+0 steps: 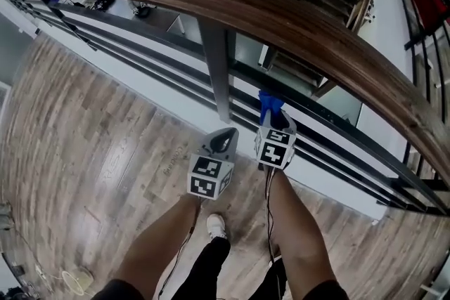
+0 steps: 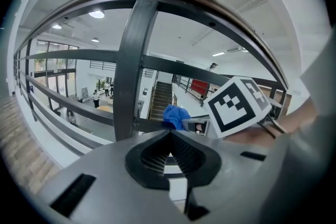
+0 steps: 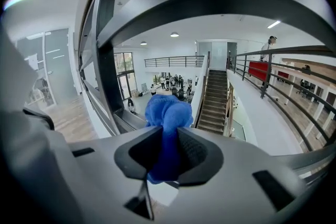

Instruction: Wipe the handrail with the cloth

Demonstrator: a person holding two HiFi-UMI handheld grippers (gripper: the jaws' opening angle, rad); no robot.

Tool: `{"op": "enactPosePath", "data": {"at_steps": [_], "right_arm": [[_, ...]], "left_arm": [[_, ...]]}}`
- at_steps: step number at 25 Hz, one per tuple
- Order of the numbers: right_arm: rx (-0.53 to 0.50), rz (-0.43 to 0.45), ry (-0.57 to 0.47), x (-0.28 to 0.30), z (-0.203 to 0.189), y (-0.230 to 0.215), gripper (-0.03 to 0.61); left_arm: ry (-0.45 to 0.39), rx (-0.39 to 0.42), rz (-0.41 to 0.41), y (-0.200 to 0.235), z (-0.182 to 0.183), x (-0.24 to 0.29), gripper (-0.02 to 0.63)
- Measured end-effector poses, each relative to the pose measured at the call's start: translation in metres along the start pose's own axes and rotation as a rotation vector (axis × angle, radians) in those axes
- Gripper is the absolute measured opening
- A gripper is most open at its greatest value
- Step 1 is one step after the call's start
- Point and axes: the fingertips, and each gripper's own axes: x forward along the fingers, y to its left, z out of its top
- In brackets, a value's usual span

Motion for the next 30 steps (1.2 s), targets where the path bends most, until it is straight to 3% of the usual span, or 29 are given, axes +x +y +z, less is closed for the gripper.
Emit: {"op": "enactPosePath", "data": {"at_steps": [30], "right_arm": [[0.099, -0.155, -0.002, -0.125, -0.087, -0.269, 0.089]], "left_arm": [[0.069, 0.027, -0.136, -0.244, -0.016, 0.09, 0.005]]}}
